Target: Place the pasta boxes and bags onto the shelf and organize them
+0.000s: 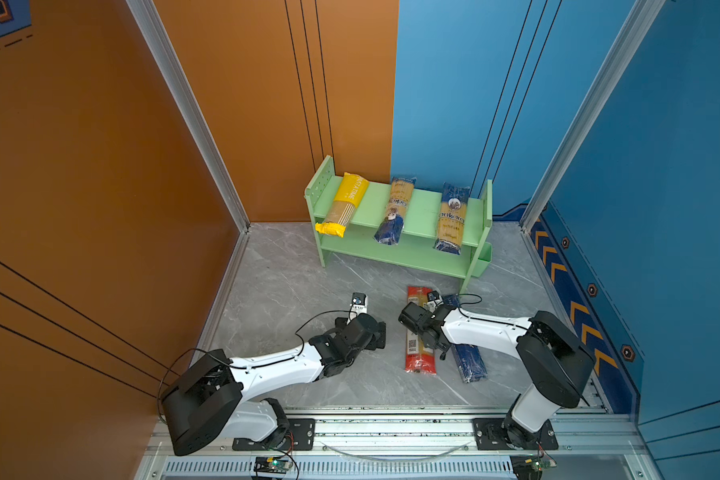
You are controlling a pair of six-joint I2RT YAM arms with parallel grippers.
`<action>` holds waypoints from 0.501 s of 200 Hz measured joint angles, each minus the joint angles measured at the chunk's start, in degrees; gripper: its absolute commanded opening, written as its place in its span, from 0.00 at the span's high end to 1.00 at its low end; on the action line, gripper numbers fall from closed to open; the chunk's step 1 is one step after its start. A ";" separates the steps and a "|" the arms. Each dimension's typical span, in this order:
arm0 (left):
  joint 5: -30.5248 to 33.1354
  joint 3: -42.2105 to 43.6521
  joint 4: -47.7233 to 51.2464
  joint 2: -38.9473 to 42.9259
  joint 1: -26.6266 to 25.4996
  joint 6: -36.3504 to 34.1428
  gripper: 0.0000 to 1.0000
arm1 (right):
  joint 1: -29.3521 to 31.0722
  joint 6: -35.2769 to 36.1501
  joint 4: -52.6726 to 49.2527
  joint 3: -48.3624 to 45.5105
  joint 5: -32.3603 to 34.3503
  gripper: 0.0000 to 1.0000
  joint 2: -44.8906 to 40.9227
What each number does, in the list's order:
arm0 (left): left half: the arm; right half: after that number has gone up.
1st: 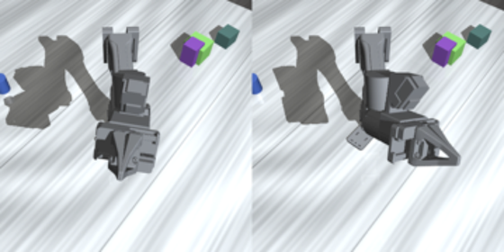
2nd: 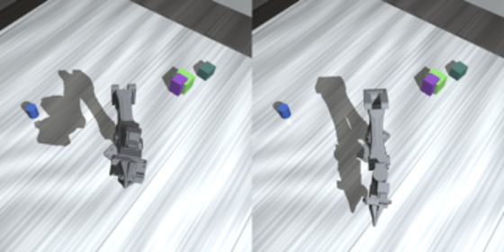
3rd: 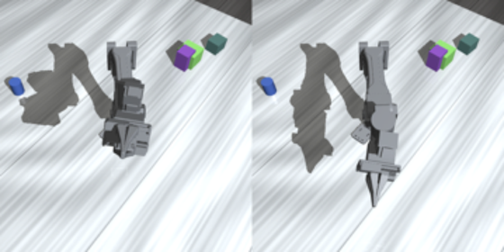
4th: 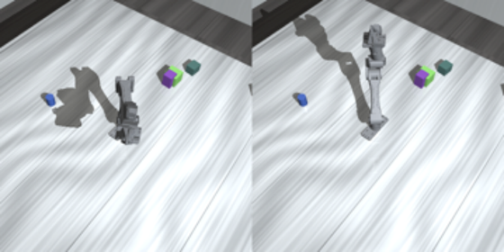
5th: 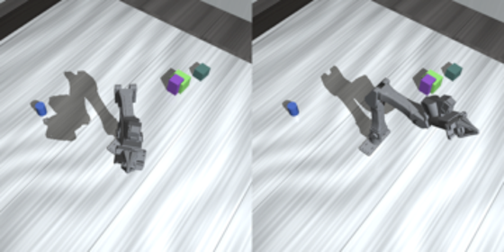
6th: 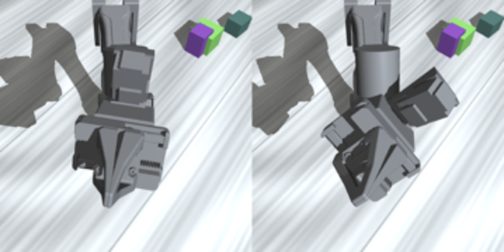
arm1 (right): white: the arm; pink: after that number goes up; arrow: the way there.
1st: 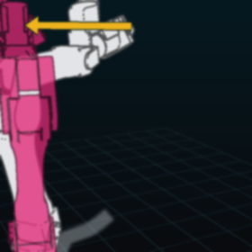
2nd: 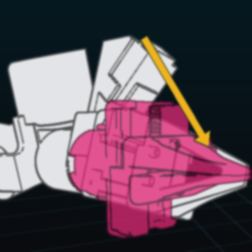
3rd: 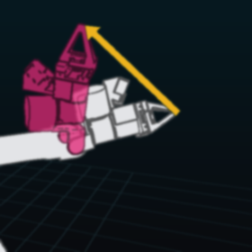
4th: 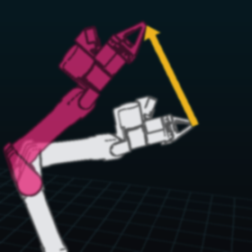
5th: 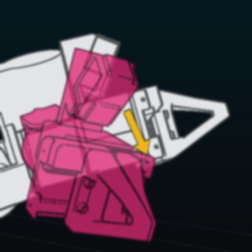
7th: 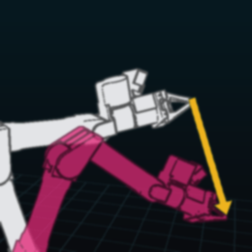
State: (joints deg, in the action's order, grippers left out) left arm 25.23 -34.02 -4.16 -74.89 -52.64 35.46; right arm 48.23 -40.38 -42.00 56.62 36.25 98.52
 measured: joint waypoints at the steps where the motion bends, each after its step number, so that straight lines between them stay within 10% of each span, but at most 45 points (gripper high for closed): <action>1: 0.00 0.11 0.02 0.13 0.02 0.02 0.02 | 0.04 0.00 0.02 0.13 0.00 0.00 0.15; 100: 0.24 7.76 0.31 8.09 2.91 0.15 0.02 | 2.58 0.22 5.81 4.83 -6.62 0.00 3.50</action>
State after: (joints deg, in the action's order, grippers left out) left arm 25.47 -26.26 -3.86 -66.81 -49.74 35.62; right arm 50.81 -40.16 -36.18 61.45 29.63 102.02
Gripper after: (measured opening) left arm 0.979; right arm 0.993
